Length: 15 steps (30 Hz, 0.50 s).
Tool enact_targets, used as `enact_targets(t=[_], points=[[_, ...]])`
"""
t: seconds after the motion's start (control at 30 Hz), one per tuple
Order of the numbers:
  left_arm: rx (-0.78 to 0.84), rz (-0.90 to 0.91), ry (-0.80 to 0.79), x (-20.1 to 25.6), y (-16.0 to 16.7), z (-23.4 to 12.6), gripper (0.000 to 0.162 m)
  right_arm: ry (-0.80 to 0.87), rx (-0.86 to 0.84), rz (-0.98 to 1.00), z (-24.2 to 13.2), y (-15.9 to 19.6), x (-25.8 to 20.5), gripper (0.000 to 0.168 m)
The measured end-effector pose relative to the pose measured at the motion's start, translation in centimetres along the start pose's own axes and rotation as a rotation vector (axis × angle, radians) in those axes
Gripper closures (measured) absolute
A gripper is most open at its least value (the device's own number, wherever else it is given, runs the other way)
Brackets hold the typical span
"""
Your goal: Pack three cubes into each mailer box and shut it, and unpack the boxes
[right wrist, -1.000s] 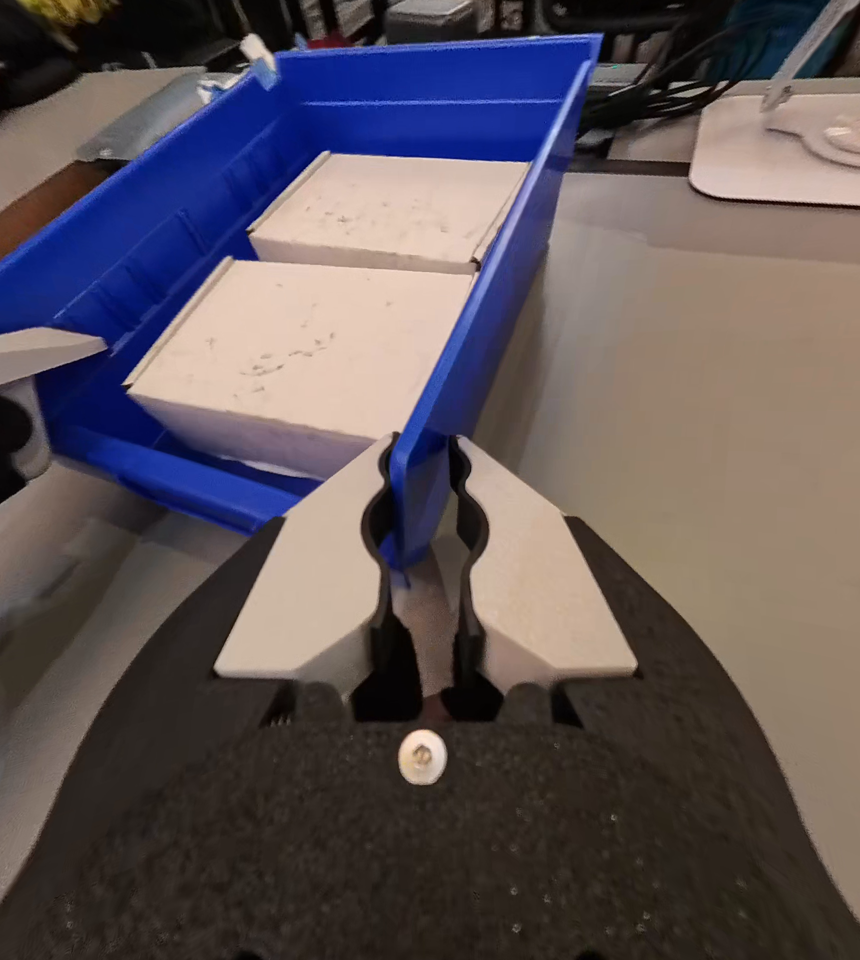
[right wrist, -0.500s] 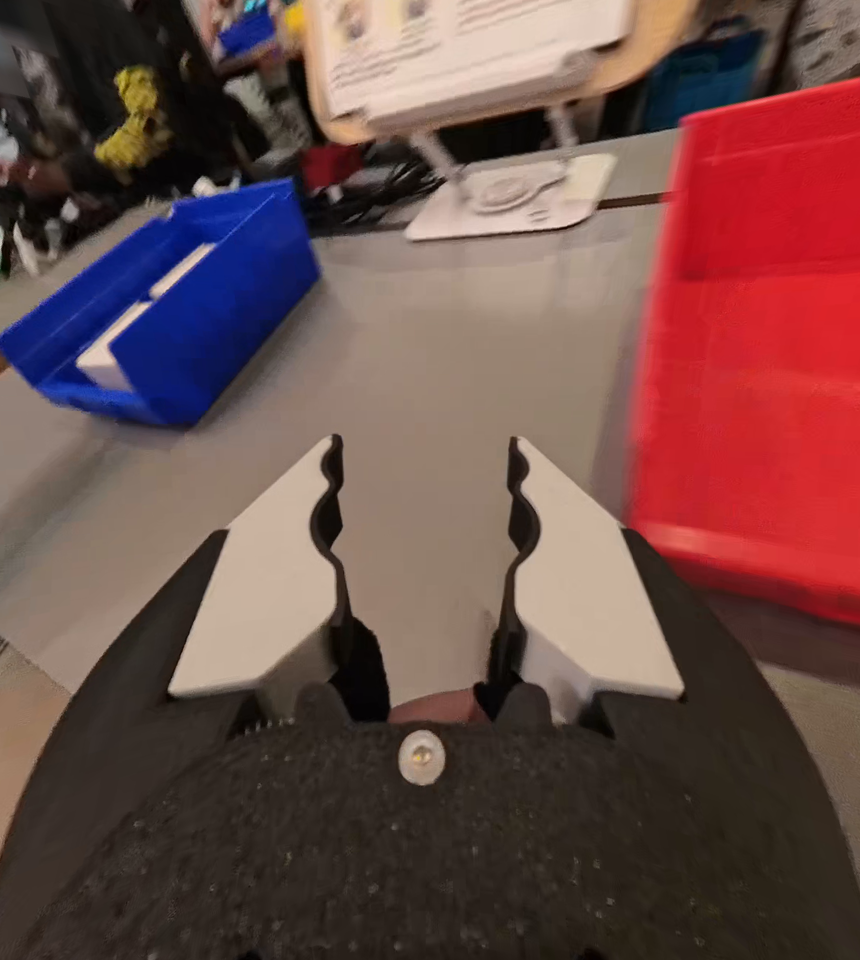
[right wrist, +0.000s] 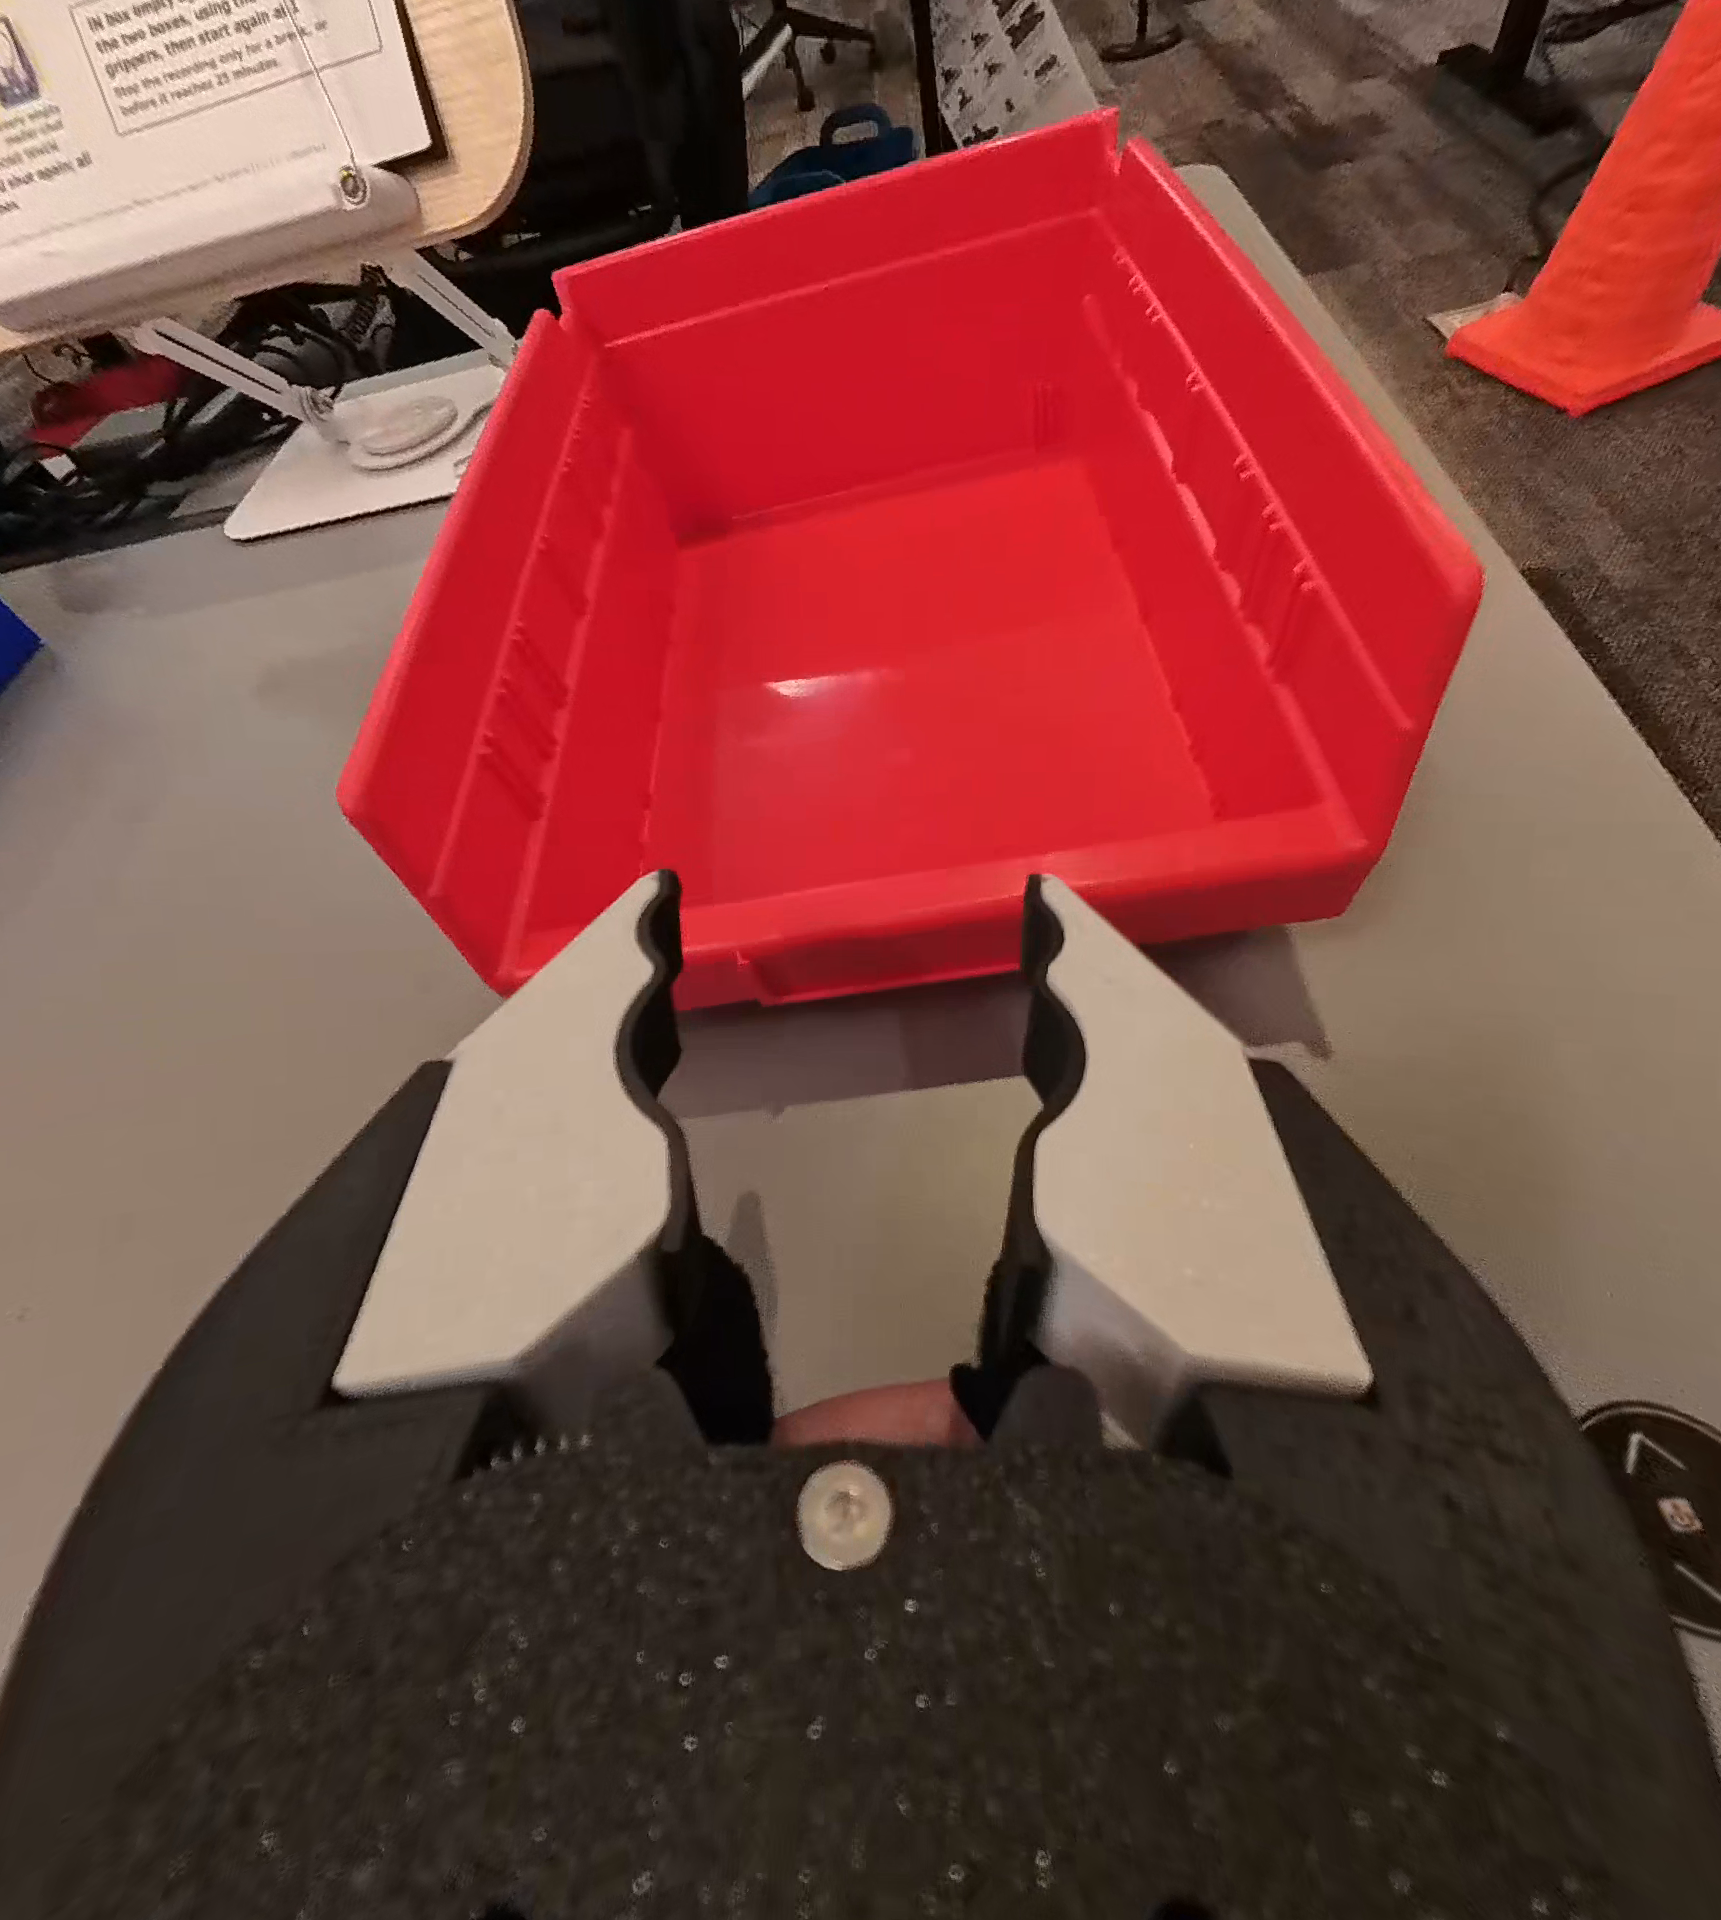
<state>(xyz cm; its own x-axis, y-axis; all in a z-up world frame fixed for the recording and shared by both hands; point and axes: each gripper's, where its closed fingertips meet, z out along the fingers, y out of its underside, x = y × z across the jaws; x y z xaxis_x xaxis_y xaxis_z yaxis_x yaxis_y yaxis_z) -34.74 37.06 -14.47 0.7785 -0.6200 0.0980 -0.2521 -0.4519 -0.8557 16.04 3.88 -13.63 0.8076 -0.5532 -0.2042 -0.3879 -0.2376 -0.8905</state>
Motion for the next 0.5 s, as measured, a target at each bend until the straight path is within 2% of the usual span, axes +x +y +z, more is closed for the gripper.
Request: enact_targets(t=[0.13, 0.3, 0.4, 0.5], points=[[-0.016, 0.021, 0.027, 0.7, 0.3, 0.8, 0.133, 0.037, 0.014, -0.062, -0.2, 0.0, 0.3, 0.103], [-0.030, -0.066, 0.140, 2.5, -0.1, 1.3, 0.133, 0.044, 0.060, -0.091, 0.8, -1.2, -0.4, 0.103], [0.040, -0.053, 0.094, 1.7, -2.5, 1.5, 0.134, 0.023, 0.062, -0.108, 1.5, -1.8, -1.5, 0.102], [0.066, -0.067, 0.148, 2.6, -4.0, 2.5, 0.133, 0.024, 0.074, -0.116, 1.6, -2.3, -2.0, 0.103]])
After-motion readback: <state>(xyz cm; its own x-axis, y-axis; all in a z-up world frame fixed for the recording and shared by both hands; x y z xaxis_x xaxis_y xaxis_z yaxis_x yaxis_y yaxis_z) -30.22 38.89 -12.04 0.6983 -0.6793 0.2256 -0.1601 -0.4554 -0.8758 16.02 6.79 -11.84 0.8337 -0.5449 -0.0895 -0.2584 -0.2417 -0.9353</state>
